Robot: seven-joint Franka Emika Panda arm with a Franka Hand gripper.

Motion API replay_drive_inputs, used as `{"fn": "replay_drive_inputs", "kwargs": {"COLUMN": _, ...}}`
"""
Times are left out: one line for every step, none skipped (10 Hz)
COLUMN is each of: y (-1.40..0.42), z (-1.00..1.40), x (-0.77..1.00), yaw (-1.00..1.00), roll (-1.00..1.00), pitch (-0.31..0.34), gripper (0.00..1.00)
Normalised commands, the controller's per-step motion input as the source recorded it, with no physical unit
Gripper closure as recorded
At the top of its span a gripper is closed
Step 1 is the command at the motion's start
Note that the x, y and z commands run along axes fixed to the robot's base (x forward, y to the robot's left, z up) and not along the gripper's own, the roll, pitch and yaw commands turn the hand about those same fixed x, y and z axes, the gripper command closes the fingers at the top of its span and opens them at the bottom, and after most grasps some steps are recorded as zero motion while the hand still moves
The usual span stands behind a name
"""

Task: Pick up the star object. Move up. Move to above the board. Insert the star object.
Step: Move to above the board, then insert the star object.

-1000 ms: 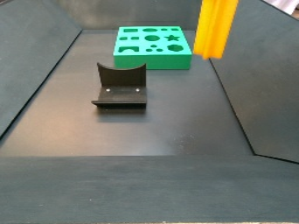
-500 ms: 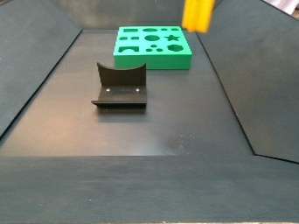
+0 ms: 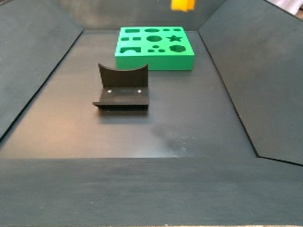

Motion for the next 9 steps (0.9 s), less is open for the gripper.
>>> {"fn": "replay_drive_inputs", "kwargs": {"y": -1.00, "z": 0.19, "x": 0.33, "yaw": -1.00, "roll": -0.02, "pitch": 0.324, "gripper": 1.00}}
{"fn": "replay_drive_inputs", "kwargs": {"y": -1.00, "z": 0.19, "x": 0.36, "yaw": -0.76, "roll": -0.02, "pitch": 0.305, "gripper": 1.00}}
{"fn": "replay_drive_inputs", "kwargs": {"y": -0.88, "z": 0.16, "x": 0.38, "yaw": -0.43, "roll": 0.01, "pitch": 0.266, "gripper": 1.00}}
{"fn": "replay_drive_inputs", "kwargs": {"y": -0.70, "z": 0.13, "x": 0.33, "yaw": -0.31, "roll": 0.02, "pitch": 0.246, "gripper": 1.00}}
{"fn": "replay_drive_inputs", "kwargs": {"y": -0.37, "z": 0.07, "x": 0.22, "yaw": -0.12, "roll": 0.03, "pitch": 0.205, "gripper": 1.00}}
{"fn": "replay_drive_inputs", "kwargs": {"y": -0.23, "z": 0.04, "x": 0.16, "yaw": -0.06, "roll": 0.05, "pitch": 0.162, "gripper": 1.00}}
{"fn": "replay_drive_inputs", "kwargs": {"y": 0.00, "z": -0.02, "x": 0.00, "yaw": 0.00, "roll": 0.05, "pitch": 0.000, "gripper": 1.00}}
{"fn": "replay_drive_inputs", "kwargs": {"y": 0.00, "z": -0.02, "x": 0.00, "yaw": 0.00, "roll": 0.04, "pitch": 0.000, "gripper": 1.00}}
{"fn": "replay_drive_inputs", "kwargs": {"y": 0.00, "z": -0.02, "x": 0.00, "yaw": 0.00, "roll": 0.04, "pitch": 0.000, "gripper": 1.00}}
